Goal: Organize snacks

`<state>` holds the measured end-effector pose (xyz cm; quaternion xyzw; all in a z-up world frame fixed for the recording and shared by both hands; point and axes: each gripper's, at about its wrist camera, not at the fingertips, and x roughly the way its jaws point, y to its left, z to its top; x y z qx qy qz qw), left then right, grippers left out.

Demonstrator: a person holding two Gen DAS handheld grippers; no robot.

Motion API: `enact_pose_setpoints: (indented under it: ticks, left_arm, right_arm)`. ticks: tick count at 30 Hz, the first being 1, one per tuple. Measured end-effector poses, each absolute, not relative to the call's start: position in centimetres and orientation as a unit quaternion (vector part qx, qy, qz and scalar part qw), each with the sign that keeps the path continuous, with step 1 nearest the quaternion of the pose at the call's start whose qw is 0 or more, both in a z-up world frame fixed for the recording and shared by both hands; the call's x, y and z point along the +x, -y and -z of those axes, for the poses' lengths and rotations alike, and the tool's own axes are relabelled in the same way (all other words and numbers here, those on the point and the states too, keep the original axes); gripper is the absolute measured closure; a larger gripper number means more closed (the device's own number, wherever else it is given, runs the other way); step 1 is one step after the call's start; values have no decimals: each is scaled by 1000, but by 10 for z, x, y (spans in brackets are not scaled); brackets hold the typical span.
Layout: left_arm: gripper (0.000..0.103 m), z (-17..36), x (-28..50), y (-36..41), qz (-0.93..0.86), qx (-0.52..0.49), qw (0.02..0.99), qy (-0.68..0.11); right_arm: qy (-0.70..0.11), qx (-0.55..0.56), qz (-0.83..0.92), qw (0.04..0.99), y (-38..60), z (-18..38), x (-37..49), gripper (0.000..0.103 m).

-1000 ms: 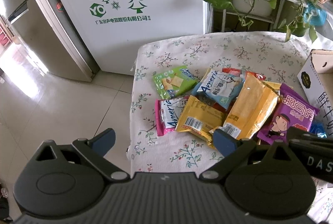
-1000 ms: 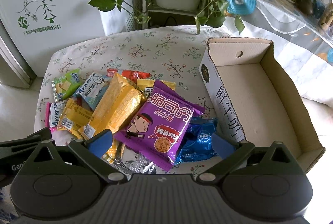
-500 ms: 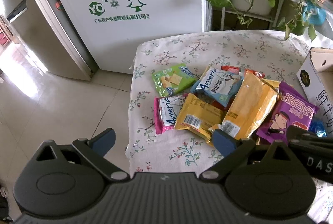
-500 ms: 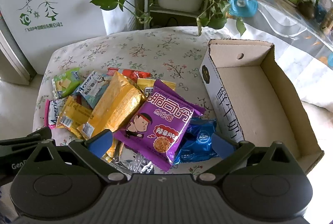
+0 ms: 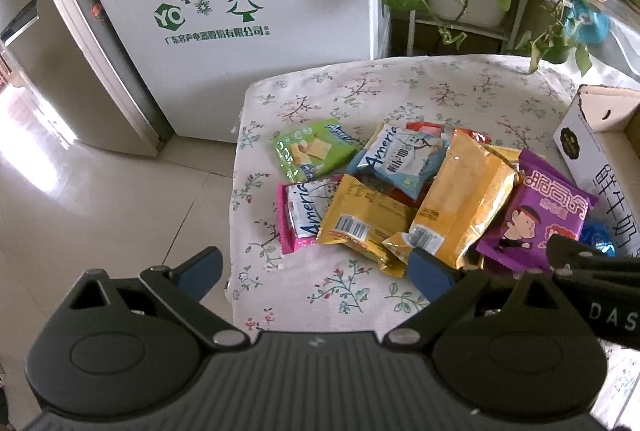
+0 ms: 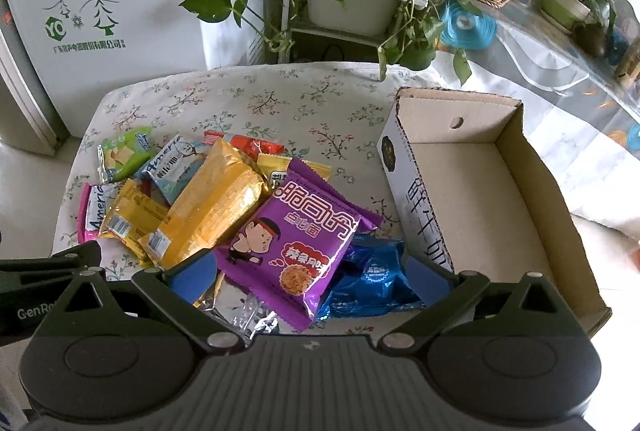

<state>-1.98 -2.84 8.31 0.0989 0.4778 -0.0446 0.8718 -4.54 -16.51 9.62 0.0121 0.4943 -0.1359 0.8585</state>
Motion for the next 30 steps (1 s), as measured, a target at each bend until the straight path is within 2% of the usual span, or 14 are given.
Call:
enact_pose_setpoints:
  ticks: [9,21,30]
  left_arm:
    - [4,-83,-19,26,71,82,869,-482]
    - [4,-107,13,-12,71,-3,884,-463]
    - [4,-90,34,-13,96,-52,868,-485]
  right_arm:
    - [-483,-3,113,868,169,-99,-49,0]
    - [-367,147,32,918,242,-126,-57,0]
    - [-468,206,-3,859,251,-76,-32,2]
